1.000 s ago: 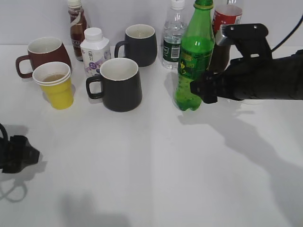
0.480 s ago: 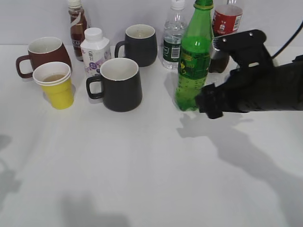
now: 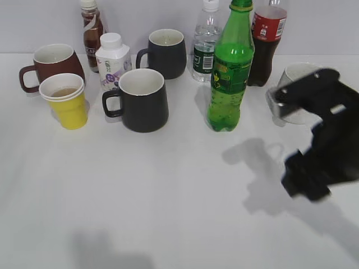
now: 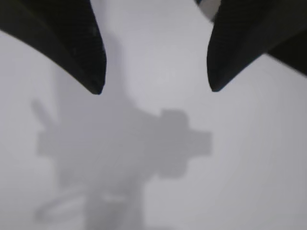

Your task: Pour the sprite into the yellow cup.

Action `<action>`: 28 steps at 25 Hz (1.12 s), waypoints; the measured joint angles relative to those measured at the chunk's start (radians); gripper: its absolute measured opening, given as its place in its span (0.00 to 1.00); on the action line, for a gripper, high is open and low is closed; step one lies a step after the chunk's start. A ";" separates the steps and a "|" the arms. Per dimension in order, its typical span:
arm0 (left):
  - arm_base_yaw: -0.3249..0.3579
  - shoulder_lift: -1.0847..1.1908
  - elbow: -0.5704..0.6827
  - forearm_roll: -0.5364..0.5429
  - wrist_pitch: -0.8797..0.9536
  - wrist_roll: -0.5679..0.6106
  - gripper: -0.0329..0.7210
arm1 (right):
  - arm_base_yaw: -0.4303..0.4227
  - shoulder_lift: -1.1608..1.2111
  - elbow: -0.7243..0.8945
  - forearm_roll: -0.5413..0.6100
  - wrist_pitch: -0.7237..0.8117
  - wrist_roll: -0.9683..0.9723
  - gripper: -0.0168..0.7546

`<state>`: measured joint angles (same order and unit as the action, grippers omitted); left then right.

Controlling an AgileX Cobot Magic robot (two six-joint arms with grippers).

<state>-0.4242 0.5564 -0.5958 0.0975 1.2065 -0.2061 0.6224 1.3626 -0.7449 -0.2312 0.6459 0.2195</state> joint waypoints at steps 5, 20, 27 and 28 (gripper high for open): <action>-0.001 -0.135 0.000 -0.027 0.009 0.100 0.79 | 0.001 -0.150 0.000 0.242 0.173 -0.173 0.66; -0.001 -0.476 0.033 -0.052 -0.042 0.199 0.79 | 0.002 -0.931 0.220 0.274 0.398 -0.199 0.66; -0.001 -0.476 0.077 -0.044 -0.134 0.200 0.79 | 0.002 -1.198 0.243 0.231 0.397 -0.180 0.66; -0.001 -0.476 0.077 -0.044 -0.134 0.200 0.79 | 0.002 -1.214 0.245 0.224 0.398 -0.178 0.66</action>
<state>-0.4252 0.0803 -0.5186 0.0537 1.0727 -0.0060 0.6244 0.1490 -0.5004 -0.0067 1.0438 0.0411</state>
